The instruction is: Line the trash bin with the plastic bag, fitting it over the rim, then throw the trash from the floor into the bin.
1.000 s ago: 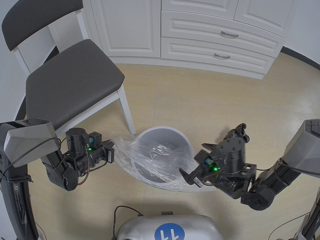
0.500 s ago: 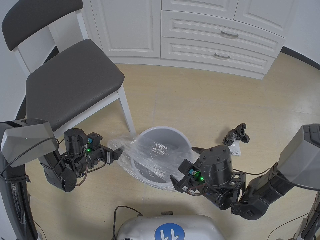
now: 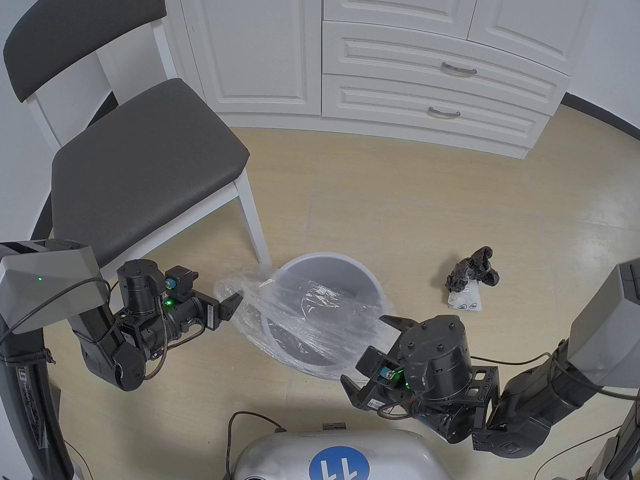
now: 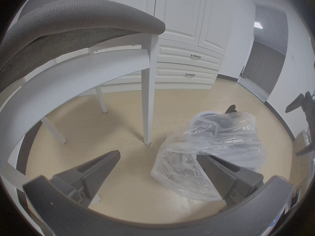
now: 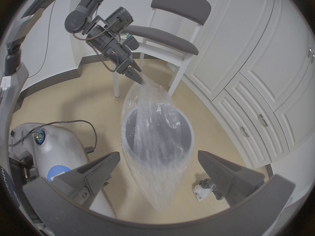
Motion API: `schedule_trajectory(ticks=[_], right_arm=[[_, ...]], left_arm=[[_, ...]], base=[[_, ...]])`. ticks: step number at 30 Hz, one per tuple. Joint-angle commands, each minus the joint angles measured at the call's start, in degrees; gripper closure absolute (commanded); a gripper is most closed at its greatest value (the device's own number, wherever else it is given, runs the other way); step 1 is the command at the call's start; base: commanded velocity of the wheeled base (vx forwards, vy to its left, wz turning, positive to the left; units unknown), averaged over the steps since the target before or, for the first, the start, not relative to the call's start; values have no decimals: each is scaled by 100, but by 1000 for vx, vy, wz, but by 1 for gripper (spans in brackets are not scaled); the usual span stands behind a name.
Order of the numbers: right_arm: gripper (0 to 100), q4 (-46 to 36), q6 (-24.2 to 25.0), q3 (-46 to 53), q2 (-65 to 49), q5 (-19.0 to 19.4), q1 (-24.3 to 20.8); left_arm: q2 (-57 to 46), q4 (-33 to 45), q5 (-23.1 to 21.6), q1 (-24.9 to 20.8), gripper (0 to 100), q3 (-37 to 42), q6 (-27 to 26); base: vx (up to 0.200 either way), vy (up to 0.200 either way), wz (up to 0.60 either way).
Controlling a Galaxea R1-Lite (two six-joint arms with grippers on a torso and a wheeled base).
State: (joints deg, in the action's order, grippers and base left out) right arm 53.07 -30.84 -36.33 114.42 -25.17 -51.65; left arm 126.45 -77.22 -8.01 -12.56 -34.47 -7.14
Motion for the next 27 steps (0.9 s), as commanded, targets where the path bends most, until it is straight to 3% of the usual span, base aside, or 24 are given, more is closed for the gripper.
schedule_trajectory(ticks=[1,27], right_arm=[[0,2,-1,64,98,-5,-64],[0,-16,-370,-762,915,74,-99]], left_arm=[[-24,-13,1,8,0,72,2],[-77,-13,-34,113,0,81,-6]], base=[[0,0,0],[0,0,0]])
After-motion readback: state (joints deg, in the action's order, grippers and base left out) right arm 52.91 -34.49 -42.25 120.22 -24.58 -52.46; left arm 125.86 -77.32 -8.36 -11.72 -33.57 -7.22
